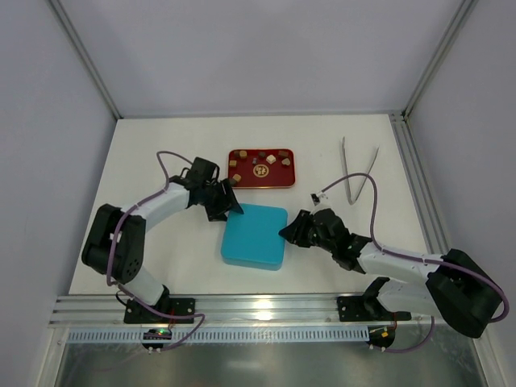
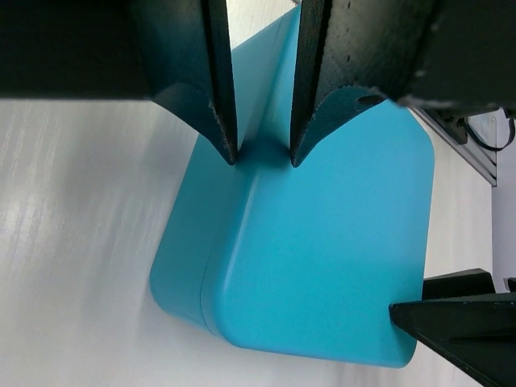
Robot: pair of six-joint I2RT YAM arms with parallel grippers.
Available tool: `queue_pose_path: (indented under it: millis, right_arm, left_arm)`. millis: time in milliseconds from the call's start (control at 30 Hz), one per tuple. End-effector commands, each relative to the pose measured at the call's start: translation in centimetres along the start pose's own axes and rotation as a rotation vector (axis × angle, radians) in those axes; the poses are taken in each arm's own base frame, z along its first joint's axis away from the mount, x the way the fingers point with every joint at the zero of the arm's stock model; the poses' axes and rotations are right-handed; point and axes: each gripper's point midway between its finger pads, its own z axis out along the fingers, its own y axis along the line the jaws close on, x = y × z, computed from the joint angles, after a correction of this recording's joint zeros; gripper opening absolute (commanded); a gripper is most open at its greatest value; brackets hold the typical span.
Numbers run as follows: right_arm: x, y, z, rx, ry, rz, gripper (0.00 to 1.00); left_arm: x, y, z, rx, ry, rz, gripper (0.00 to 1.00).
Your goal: Pack the chocolate
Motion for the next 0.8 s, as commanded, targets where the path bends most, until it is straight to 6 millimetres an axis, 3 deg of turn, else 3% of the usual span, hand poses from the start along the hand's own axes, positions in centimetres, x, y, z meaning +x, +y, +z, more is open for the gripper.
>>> queue_pose_path:
  millis: [0,233,400,567,700,767]
  right_arm:
    - [5.0,-5.7,-0.5,0.207,0.197,-0.065,0.31]
    - [3.9,-5.5,-0.1,0.206,0.205,-0.079,0.32]
    - [1.2,-5.0,-1.0,0.197,0.167,-0.101,0.40]
    - [-2.5,-2.9,-2.1,0.166,0.105,-0.138,0.52]
    - [-5.4,-1.5,-3.8,0.136,0.050,-0.167,0.63]
    - [-7.4,0.1,-4.8,0.102,0.004,-0.189,0.69]
  left_arm:
    - [5.1,7.9,2.1,-0.298,0.104,-0.059,0.58]
    - [4.8,6.9,1.3,-0.259,0.074,-0.063,0.56]
    - [4.0,6.3,0.3,-0.252,0.037,-0.043,0.56]
    - [2.0,5.8,-1.3,-0.270,-0.026,0.019,0.62]
    - [-0.9,4.2,-4.2,-0.244,-0.103,0.077,0.65]
    - [-2.0,3.6,-5.7,-0.242,-0.141,0.105,0.66]
